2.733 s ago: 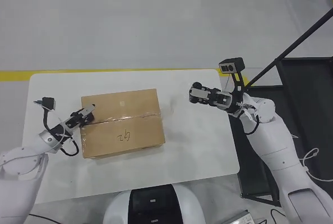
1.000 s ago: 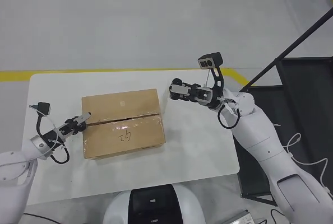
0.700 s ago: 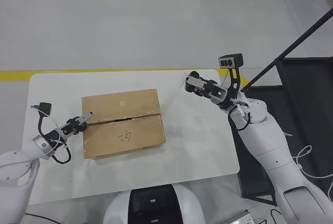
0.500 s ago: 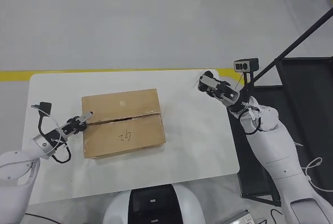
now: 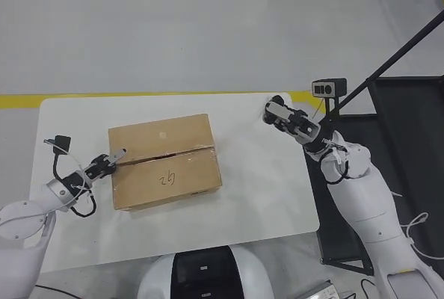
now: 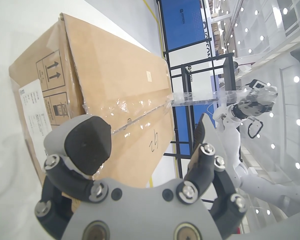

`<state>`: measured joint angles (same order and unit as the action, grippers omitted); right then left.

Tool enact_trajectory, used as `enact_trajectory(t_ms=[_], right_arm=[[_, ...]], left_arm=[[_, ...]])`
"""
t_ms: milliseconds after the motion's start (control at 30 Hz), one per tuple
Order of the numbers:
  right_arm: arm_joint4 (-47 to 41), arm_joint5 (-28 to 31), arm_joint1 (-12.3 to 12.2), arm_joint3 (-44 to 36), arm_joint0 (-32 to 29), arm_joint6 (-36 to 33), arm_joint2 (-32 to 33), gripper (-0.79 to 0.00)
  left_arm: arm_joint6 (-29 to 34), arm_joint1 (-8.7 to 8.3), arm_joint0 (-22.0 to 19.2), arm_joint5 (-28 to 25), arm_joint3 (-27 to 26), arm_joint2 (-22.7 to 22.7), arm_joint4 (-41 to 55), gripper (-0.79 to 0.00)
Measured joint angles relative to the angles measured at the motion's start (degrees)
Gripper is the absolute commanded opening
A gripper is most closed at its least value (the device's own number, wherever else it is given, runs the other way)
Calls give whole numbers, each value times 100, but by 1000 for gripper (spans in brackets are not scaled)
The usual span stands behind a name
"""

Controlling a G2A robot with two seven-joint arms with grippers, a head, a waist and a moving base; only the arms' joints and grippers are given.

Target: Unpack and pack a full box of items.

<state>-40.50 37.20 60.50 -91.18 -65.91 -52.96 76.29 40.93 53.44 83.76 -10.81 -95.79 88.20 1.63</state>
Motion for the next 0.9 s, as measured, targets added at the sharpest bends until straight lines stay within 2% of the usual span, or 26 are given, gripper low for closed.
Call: enact_trajectory(t_ms=[200,367,633,733,900], right_arm=[[-233,-14,135,299,582,-307,-591,-785],[-363,57,258,731,926,-382,-1003,-785],[-459,121,353,1019,1093,-447,-1173,-785],[-512,108,403,1095,1185,-493,-1293,-785],[-606,156,500,1336,1391,-560,-1494,-785]], left_arm=[[-100,19,-7,-6,-105,-99,-134,0],[3,31,31,-295,-217,2,396,0],[381,12,194,-565,-394,273,1034,0],[432,21,99,-514,-370,184,1046,0],[447,85,-382,-516,-174,-277,1121,0]])
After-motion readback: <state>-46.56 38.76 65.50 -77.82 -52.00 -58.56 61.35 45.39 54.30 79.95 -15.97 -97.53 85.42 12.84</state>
